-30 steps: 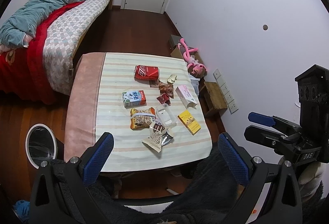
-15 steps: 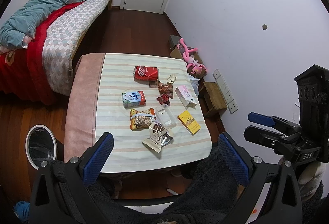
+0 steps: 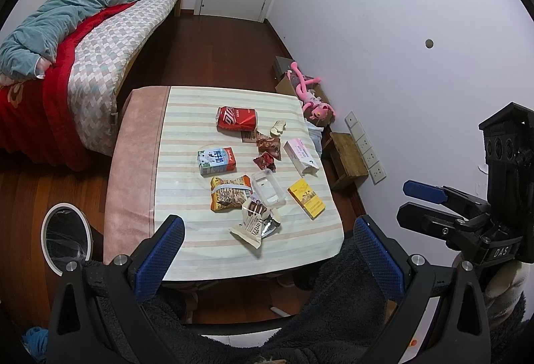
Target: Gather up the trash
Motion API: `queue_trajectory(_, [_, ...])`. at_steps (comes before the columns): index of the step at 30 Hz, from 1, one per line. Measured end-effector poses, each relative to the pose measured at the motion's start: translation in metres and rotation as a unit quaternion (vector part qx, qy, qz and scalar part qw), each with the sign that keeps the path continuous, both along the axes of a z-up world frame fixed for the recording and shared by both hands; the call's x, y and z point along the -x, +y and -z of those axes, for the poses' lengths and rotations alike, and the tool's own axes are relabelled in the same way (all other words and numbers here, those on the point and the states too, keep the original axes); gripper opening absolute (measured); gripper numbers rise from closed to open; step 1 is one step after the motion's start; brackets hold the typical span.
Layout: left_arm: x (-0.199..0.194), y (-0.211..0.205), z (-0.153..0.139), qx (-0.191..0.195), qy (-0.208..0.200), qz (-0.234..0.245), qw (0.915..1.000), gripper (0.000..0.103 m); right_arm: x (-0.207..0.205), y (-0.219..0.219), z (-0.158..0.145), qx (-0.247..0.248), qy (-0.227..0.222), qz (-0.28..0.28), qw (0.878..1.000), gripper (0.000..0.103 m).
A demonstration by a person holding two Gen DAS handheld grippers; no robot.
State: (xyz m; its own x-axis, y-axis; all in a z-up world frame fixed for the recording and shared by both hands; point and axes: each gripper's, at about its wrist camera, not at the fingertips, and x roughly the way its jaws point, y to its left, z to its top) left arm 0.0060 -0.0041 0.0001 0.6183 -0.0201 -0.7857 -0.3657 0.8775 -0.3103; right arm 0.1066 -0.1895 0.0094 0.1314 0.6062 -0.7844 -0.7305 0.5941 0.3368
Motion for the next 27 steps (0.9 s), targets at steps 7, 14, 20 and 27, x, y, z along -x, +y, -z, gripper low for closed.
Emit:
queue_trajectory(7, [-0.002,0.001,0.000,0.004,0.002,0.000,1.0000,0.103,0.000,0.000,0.000,0.000,0.000,0.000,1.000,0.103])
queue_trajectory(14, [-0.008,0.000,-0.001,0.004,0.004,0.003,1.0000,0.103,-0.004,0.001,-0.002,0.002,0.000,0.000,1.000,0.103])
queue_trajectory(20, [-0.007,0.000,0.000,0.004,0.004,0.004,1.0000,0.103,-0.003,0.001,-0.001,0.002,0.000,0.000,1.000,0.103])
queue_trajectory(27, [-0.020,0.009,0.021,-0.038,0.019,-0.030,0.9986,0.103,-0.010,0.000,0.000,0.003,-0.002,0.016,1.000,0.103])
